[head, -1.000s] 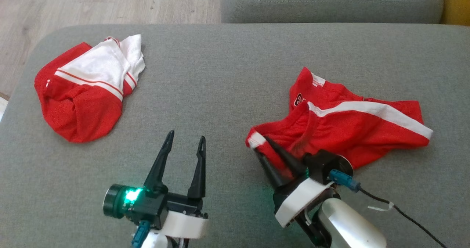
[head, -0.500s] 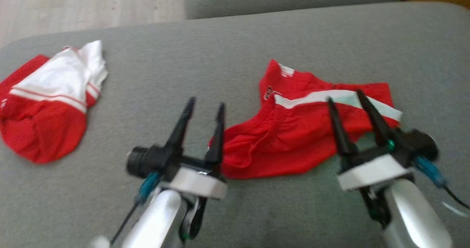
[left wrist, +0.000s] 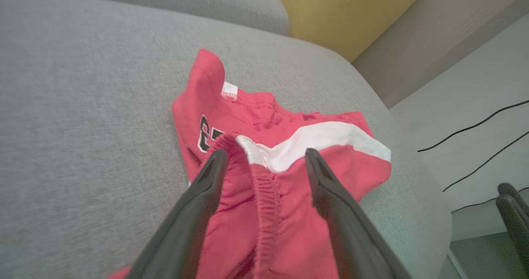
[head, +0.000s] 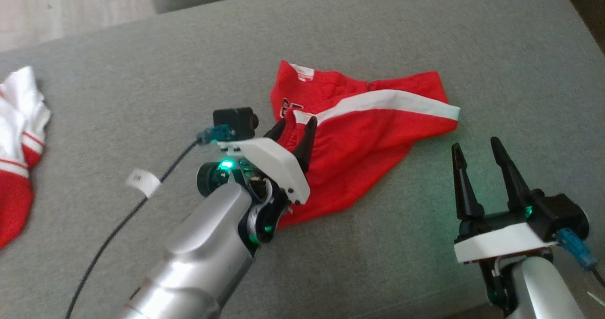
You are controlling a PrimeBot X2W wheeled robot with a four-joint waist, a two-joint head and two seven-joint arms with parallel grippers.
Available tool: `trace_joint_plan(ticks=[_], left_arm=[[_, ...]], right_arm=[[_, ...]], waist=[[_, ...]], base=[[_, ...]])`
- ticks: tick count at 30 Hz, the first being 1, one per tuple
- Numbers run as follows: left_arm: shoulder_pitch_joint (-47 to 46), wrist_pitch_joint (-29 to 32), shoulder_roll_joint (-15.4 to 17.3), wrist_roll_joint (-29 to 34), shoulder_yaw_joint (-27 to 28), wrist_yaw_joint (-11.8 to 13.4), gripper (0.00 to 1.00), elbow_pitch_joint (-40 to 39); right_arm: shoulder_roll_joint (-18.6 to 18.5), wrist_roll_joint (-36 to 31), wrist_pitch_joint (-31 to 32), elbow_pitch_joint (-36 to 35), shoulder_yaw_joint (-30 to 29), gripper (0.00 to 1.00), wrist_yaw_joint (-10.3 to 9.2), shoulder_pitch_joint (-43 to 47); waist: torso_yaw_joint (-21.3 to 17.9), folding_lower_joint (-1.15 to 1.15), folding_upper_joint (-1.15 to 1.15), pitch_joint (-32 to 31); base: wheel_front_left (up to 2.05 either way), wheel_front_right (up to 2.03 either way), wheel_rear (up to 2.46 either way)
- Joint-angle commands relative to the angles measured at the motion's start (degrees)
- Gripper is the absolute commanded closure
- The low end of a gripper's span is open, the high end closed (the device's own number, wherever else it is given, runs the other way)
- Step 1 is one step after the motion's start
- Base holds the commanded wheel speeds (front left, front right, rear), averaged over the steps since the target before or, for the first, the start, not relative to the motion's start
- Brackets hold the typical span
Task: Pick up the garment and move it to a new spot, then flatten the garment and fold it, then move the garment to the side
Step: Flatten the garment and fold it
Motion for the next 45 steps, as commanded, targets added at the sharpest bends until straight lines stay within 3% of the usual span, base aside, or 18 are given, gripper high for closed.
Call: trace_joint_plan(ticks=[1,9,10,11,12,13,19,23,28,35,39,45], left_arm=[[-3.1,0.2,0.1,-1.0,1.2,0.4,0.00,-1.0],[-8.0,-0.1,0.1,-6.4,-1.6,0.9,0.00,4.1],[-8.4,-0.6,0.1,-6.7,-1.9,0.8,0.14,4.5],[-8.7,-1.5,0.1,-7.0,-2.0,0.8,0.48,4.9],[-9.0,-2.3,0.1,-7.3,-2.3,0.8,0.89,5.3],[-9.2,-2.9,0.1,-7.6,-2.6,0.7,1.00,5.6],[-8.1,-7.9,0.2,-8.1,-5.1,-1.4,1.00,4.8],[-4.2,-10.8,2.3,-7.6,-5.3,-2.3,1.00,0.7],[1.5,-11.1,8.3,-6.6,-6.2,-1.3,1.00,-7.8],[6.5,-10.8,16.0,-4.1,-7.2,1.5,1.00,-16.9],[7.3,-12.0,18.1,-2.4,-7.7,1.9,1.00,-19.7],[7.5,-12.9,18.7,-2.4,-6.6,3.2,1.00,-21.1]], right_arm=[[0.2,-0.4,-0.6,-1.9,1.0,0.00,0.39,-0.3],[1.0,-0.6,-0.6,-2.1,1.3,0.00,0.39,-0.9],[1.1,-0.7,-0.6,-2.1,1.3,0.00,0.39,-0.9],[1.1,-0.7,-0.6,-2.1,1.2,0.00,0.39,-1.0],[1.1,-0.8,-0.6,-2.1,1.0,0.00,0.39,-0.9],[1.1,-0.8,-0.6,-2.1,0.9,0.00,0.39,-0.9],[1.1,-0.7,-0.6,-1.6,-0.7,0.00,0.39,0.2],[1.1,1.9,-0.6,0.2,-2.2,0.00,0.39,0.4],[0.6,8.3,-0.6,3.6,-3.4,0.00,0.39,0.1],[-3.7,15.0,-0.6,9.3,-0.8,0.00,0.39,-2.5],[-5.1,18.1,-0.6,11.1,1.1,0.00,0.39,-4.4],[-7.2,22.6,-0.6,12.1,4.3,0.00,0.39,-6.4]], waist=[[-1.4,-0.01,0.00,1.4],[-3.4,-0.01,0.00,3.0],[-3.5,-0.01,0.00,3.1],[-3.5,-0.01,0.00,3.2],[-3.5,-0.01,0.00,3.2],[-3.4,-0.01,0.00,3.3],[-0.9,-0.01,0.00,2.8],[1.4,-0.01,0.00,2.3],[4.9,-0.01,0.00,1.6],[8.6,-0.01,0.00,0.7],[10.3,-0.01,0.00,0.6],[11.8,-0.01,0.00,1.1]], base=[[0.00,0.00,0.00],[0.00,0.00,0.00],[0.00,0.00,0.00],[0.00,0.00,0.00],[0.00,0.00,0.00],[0.00,0.00,0.00],[0.00,0.00,0.00],[0.00,0.00,0.00],[0.00,0.00,0.00],[0.00,0.00,0.00],[0.00,0.00,0.00],[0.00,0.00,0.00]])
